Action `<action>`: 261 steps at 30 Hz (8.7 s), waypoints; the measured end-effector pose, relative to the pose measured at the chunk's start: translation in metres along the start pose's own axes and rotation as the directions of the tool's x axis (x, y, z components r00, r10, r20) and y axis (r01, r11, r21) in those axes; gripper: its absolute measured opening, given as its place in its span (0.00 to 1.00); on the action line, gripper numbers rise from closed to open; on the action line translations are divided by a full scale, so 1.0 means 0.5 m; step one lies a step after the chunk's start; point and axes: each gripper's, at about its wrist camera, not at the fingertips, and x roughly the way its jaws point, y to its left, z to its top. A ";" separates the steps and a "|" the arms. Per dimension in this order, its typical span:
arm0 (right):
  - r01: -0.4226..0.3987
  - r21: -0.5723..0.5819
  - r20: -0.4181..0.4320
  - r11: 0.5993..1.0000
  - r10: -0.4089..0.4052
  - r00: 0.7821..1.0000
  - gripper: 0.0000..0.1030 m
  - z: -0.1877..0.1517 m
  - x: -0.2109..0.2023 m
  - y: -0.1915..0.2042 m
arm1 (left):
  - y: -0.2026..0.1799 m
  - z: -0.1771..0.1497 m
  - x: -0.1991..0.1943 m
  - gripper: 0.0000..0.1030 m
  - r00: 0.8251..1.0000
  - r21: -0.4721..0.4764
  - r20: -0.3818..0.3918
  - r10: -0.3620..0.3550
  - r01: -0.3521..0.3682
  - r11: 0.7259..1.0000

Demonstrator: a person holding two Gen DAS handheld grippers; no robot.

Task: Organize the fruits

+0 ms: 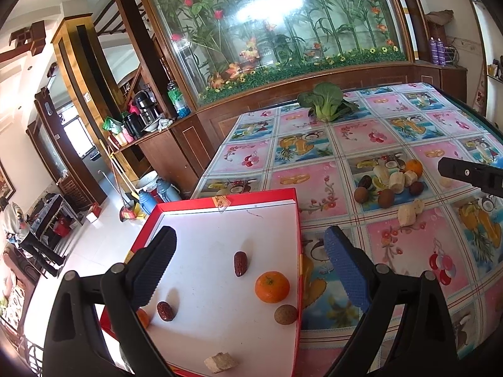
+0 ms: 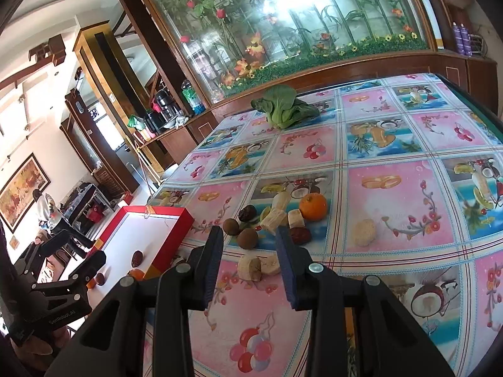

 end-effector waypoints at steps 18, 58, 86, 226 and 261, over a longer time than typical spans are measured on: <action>0.022 -0.008 -0.027 1.000 -0.022 0.999 0.33 -0.005 0.013 0.003 | -0.037 -0.023 0.029 0.92 0.997 0.027 -0.047 -0.065 0.066 0.997; 0.216 0.019 -0.055 0.976 -0.214 0.975 0.33 0.032 -0.025 -0.163 | -0.068 -0.055 0.088 0.92 0.969 0.091 -0.138 -0.207 0.221 0.971; 0.283 -0.210 -0.199 0.936 -0.325 0.925 0.40 0.023 0.101 -0.133 | -0.242 0.028 0.172 0.89 0.861 0.063 -0.261 -0.437 0.467 0.882; 0.249 -0.325 -0.214 0.912 -0.328 0.920 0.28 -0.021 0.176 0.030 | -0.023 -0.007 0.019 1.00 0.926 0.031 -0.048 -0.374 0.376 0.926; 0.267 -0.177 -0.253 0.947 -0.306 0.918 0.25 0.029 0.127 -0.096 | -0.260 0.083 0.241 0.26 0.786 0.008 -0.315 -0.532 0.562 0.827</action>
